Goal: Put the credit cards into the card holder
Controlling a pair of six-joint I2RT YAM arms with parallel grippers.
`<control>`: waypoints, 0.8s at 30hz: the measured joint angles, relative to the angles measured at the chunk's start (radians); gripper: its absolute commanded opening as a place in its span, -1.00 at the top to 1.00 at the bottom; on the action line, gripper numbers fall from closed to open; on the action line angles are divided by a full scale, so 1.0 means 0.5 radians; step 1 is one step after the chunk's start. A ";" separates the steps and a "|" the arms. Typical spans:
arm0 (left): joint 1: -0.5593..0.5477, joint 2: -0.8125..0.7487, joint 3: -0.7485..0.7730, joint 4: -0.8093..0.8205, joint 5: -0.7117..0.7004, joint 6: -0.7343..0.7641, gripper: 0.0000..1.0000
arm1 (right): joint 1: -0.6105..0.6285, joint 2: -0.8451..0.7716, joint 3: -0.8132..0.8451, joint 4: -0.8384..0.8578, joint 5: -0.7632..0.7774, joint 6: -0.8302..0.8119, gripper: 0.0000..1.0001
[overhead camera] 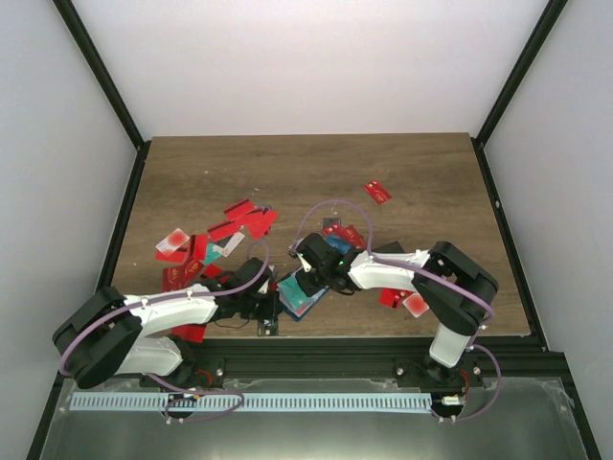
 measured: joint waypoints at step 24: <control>0.007 -0.063 0.002 -0.105 -0.144 0.037 0.92 | -0.057 0.194 0.232 -0.045 0.144 0.021 0.58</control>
